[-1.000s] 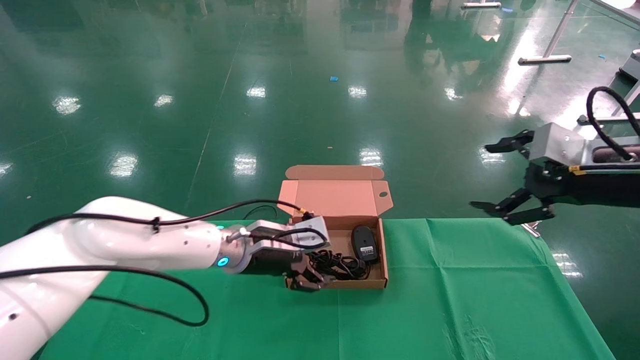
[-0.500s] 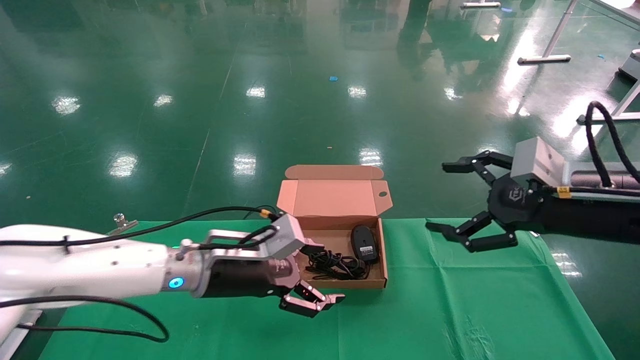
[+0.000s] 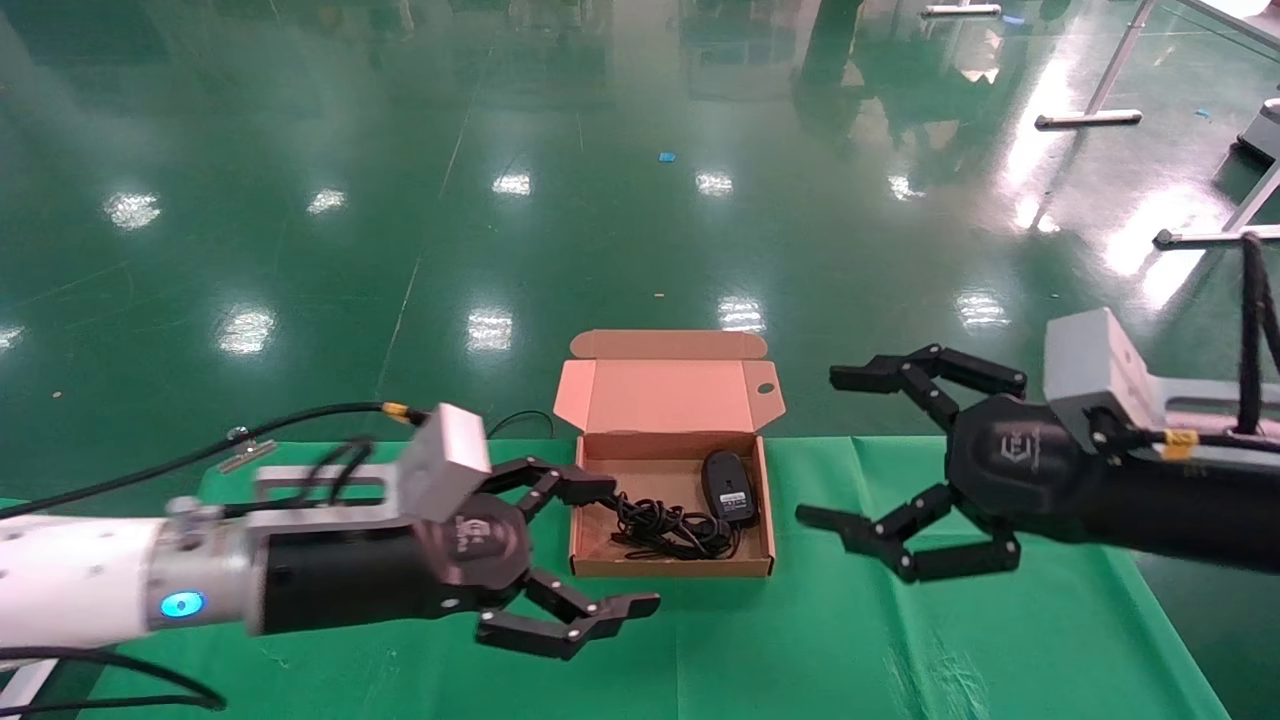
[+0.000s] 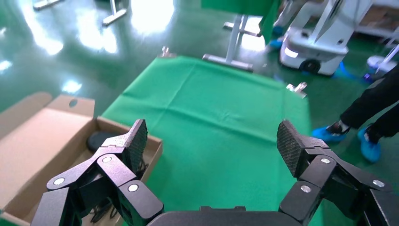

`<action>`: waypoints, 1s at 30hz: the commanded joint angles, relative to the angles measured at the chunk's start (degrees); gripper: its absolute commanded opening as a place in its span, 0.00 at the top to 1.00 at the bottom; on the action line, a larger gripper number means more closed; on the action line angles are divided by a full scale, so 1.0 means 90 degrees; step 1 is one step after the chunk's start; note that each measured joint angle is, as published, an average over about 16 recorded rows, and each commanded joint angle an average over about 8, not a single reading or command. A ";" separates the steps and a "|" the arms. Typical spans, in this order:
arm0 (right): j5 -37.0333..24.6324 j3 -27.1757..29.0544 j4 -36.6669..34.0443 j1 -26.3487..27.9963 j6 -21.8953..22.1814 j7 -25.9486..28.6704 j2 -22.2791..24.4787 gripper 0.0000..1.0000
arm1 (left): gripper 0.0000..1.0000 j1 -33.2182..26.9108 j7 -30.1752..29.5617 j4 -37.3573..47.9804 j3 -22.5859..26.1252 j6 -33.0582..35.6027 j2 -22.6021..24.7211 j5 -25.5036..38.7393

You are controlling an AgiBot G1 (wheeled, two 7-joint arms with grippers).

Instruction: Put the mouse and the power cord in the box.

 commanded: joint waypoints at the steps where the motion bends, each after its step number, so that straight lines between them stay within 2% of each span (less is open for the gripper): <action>1: 0.0101 0.0152 0.0222 -0.0190 -0.0044 0.0149 0.0045 0.00 | 0.00 0.0125 -0.0010 -0.0158 -0.0202 0.0154 -0.0159 -0.0165; 20: 0.1046 0.1573 0.2300 -0.1970 -0.0452 0.1544 0.0468 0.00 | 0.00 0.1283 -0.0104 -0.1621 -0.2071 0.1579 -0.1632 -0.1687; 24: 0.1181 0.1771 0.2591 -0.2218 -0.0510 0.1705 0.0525 0.00 | 0.00 0.1391 -0.0113 -0.1768 -0.2274 0.1725 -0.1781 -0.1847; 30: 0.1227 0.1825 0.2664 -0.2288 -0.0527 0.1727 0.0545 0.00 | 0.00 0.1409 -0.0114 -0.1790 -0.2309 0.1749 -0.1805 -0.1885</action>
